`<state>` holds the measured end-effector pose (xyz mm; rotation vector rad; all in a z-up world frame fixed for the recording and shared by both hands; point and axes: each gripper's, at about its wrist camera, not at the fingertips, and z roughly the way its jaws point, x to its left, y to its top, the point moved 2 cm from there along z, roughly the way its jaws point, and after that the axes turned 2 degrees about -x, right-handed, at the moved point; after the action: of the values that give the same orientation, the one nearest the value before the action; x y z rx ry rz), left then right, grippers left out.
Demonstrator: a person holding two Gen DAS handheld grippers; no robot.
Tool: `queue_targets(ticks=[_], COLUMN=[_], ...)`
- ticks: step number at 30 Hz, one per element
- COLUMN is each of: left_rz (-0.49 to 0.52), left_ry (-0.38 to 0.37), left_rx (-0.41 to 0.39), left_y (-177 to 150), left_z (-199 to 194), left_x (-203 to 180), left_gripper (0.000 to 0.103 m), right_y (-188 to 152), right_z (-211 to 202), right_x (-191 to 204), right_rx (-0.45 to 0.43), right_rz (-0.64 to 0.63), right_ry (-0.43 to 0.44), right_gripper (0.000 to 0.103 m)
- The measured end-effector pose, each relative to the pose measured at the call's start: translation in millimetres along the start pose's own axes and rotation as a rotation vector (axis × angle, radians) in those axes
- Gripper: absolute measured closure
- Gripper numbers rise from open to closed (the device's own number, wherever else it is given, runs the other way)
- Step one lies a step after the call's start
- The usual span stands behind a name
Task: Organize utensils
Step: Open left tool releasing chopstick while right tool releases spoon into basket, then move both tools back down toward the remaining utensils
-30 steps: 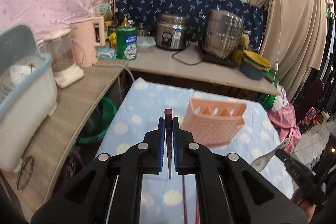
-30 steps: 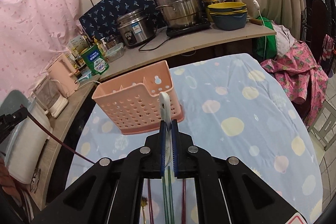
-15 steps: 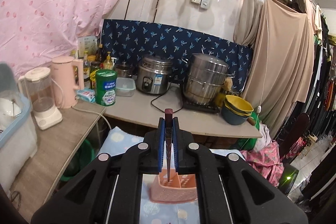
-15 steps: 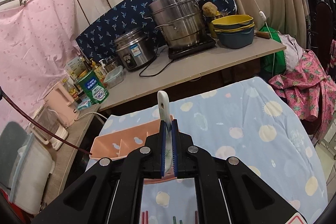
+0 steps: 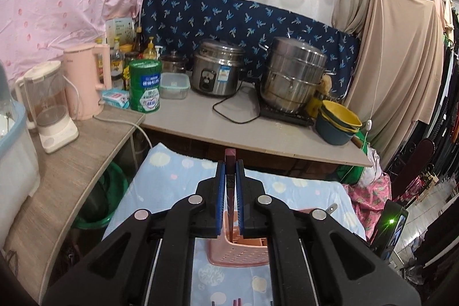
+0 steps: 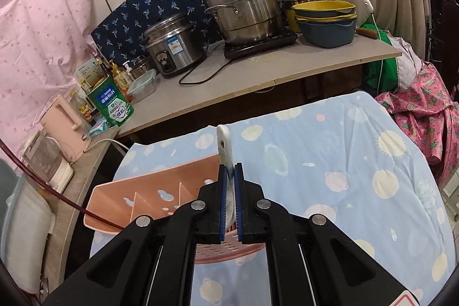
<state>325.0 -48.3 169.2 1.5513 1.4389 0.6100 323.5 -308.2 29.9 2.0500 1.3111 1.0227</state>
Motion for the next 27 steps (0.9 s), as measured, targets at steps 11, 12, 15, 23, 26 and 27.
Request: queue_targets(ticks=[11, 12, 15, 23, 26, 27], left_rz=[0.006, 0.011, 0.019, 0.06, 0.062, 0.064], left_ry=[0.051, 0.054, 0.058, 0.097, 0.108, 0.112], left_rx=[0.019, 0.019, 0.033, 0.155, 0.216, 0.23], left_y=[-24.3, -27.8, -43.0, -124.2, -159.9, -170.5], left_z=[-11.3, -14.9, -26.9, -52.8, -58.7, -61.2], left_x=[13.9, 14.3, 17.6, 31.2, 38.2, 39.1], left_gripper=[0.071, 0.071, 0.068, 0.067, 0.067, 0.067], right_y=[-18.2, -21.4, -37.8, -112.3, -147.1, -158.8], right_z=[-48.1, -55.3, -78.6, -130.4, -144.2, -147.9], right_x=[-1.3, -2.0, -5.5, -27.2, -37.1, -39.5], right_rx=[-0.048, -0.049, -0.041, 0.045, 0.095, 0.113], right_rz=[0.004, 0.005, 0.006, 0.008, 0.013, 0.007], right_ry=[-0.009, -0.007, 0.006, -0.003, -0.015, -0.025], right_gripper=[0.078, 0.076, 0.074, 0.073, 0.073, 0.073])
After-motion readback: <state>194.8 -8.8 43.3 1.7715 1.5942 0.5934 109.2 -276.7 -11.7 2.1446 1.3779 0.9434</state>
